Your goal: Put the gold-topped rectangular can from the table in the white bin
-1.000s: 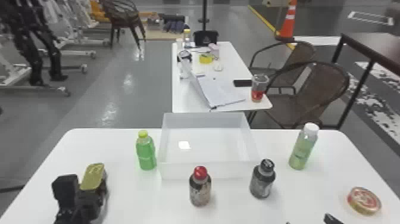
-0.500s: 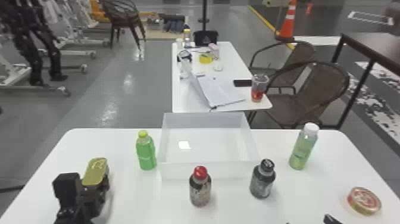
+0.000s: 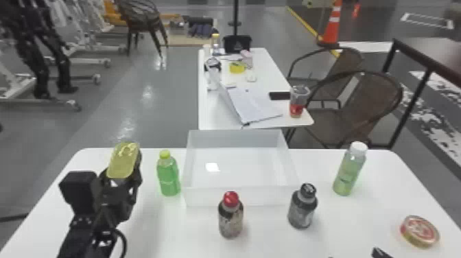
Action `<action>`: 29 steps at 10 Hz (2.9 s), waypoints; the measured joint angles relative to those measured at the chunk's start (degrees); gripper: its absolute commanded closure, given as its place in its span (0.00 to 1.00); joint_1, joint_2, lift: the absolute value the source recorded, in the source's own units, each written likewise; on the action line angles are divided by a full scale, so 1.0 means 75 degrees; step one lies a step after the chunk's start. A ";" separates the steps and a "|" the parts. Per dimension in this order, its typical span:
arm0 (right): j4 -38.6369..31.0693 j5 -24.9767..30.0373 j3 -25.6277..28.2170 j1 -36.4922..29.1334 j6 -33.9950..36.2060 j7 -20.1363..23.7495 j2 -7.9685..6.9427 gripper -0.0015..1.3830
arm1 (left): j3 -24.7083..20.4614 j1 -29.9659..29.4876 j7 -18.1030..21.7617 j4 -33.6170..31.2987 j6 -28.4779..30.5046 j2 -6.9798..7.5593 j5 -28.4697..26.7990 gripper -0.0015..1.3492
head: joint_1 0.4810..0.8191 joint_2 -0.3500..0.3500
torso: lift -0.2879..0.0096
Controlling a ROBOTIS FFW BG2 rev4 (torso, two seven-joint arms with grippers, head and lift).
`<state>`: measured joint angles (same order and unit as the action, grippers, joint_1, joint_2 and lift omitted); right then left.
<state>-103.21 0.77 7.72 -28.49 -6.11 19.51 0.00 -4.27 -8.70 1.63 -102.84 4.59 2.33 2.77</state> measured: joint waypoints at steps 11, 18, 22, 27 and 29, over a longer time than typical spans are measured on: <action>0.0204 -0.0009 -0.0127 0.0199 0.0077 0.0071 0.0000 0.13 | 0.1971 0.3896 0.3935 0.3419 0.2195 0.0100 -0.0184 0.53 | 0.20 0.50 | 0.63; 0.0262 -0.0030 -0.0150 0.0226 0.0077 0.0082 0.0000 0.13 | 0.1612 0.4250 0.3801 0.4322 0.1810 -0.0036 -0.0633 0.09 | 0.20 0.50 | 0.63; 0.0254 -0.0032 -0.0151 0.0211 0.0076 0.0082 0.0000 0.13 | 0.0903 0.2653 0.2964 0.2065 0.1810 -0.0207 -0.0593 0.09 | 0.20 0.50 | 0.63; 0.0158 -0.0017 -0.0150 0.0186 0.0076 0.0082 0.0000 0.13 | -0.0120 0.0037 0.1383 -0.0164 0.0684 -0.0249 0.0376 0.09 | 0.20 0.50 | 0.63; 0.0132 -0.0011 -0.0147 0.0155 0.0076 0.0082 0.0000 0.13 | -0.0243 -0.1134 0.0679 -0.0493 -0.0294 -0.0269 0.0729 0.09 | 0.20 0.50 | 0.63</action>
<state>-102.23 0.69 6.62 -27.33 -5.54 20.13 0.00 -6.09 -17.21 6.73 -106.54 2.39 0.32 8.24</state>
